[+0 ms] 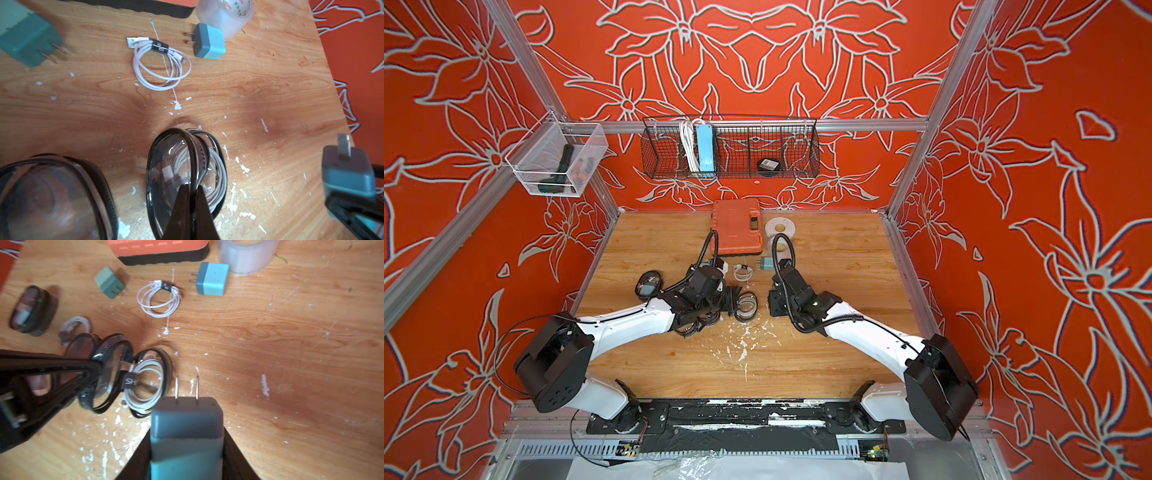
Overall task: Pack away charging kits
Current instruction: Place the storage bag at the center of the board, then place the plug in the storage bag.
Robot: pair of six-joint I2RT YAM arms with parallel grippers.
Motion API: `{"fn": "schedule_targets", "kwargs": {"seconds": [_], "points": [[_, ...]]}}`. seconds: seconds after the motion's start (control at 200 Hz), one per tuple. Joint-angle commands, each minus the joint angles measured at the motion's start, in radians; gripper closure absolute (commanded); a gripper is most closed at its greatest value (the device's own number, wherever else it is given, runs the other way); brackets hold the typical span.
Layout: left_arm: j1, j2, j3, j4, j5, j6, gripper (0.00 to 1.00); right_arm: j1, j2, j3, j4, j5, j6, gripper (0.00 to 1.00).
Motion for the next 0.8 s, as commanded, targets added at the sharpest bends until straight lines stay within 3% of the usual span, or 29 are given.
{"fn": "schedule_targets", "kwargs": {"seconds": [0.0, 0.375, 0.651, 0.796], "points": [[0.006, -0.028, -0.012, 0.043, 0.031, -0.001, 1.00, 0.019, 0.023, 0.015, 0.075, -0.067, 0.049, 1.00], [0.015, -0.019, -0.025, 0.083, 0.077, -0.004, 1.00, 0.093, 0.263, 0.153, 0.113, -0.122, 0.046, 1.00], [0.028, -0.021, -0.038, 0.103, 0.119, -0.022, 1.00, 0.101, 0.428, 0.249, 0.070, -0.029, 0.048, 1.00], [0.051, -0.019, -0.056, 0.122, 0.151, -0.038, 1.00, 0.102, 0.470, 0.263, 0.088, -0.041, 0.057, 1.00]]}}
